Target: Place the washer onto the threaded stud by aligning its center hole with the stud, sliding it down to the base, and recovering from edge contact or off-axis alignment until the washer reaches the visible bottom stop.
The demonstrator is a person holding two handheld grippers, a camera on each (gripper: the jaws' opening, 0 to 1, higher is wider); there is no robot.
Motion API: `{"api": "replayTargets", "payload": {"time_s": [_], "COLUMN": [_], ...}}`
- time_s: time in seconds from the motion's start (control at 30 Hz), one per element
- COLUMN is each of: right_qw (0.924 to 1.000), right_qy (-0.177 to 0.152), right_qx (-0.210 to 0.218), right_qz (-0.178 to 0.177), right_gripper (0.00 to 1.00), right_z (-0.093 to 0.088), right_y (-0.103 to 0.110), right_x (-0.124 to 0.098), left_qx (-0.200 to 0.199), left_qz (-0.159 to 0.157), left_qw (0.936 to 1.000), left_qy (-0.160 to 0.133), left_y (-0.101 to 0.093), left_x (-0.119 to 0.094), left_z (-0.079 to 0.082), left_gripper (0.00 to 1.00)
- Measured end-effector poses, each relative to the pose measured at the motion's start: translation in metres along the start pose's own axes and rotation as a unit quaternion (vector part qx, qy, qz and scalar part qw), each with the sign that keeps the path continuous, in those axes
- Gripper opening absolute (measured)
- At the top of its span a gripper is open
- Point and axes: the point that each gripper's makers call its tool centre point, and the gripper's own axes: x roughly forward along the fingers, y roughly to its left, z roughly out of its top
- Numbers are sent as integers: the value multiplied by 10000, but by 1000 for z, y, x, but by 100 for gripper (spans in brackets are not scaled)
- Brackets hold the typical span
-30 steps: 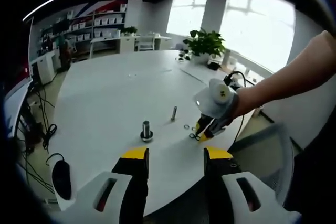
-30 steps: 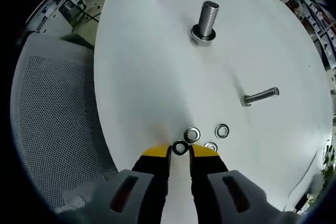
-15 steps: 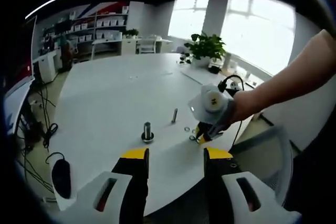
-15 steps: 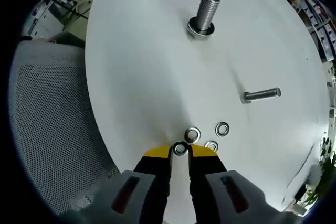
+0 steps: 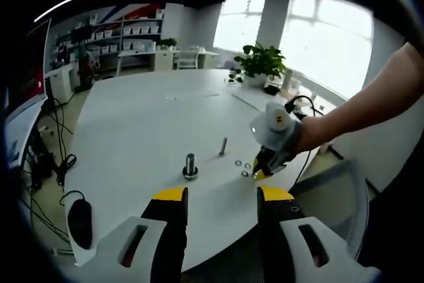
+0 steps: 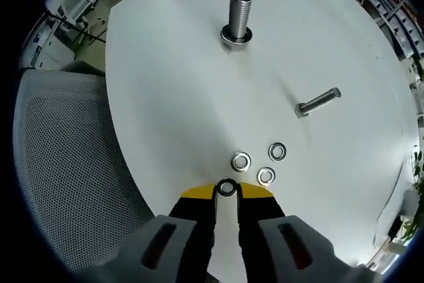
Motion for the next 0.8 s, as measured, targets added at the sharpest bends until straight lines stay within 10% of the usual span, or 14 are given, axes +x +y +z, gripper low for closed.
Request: {"api": "replayTargets", "payload": {"time_s": [0.8], "right_qw": [9983], "right_qy": [-505], "right_qx": [-93], "right_qz": [-277], "right_gripper": [13], "right_z": [54], "right_y": [-55], "right_x": [-49], "left_qx": [-29], "left_qz": [-32], "left_qw": [10000], "left_qy": [-73], "left_y": [2], "left_x": [1], "left_z": [4], "left_gripper": [40]}}
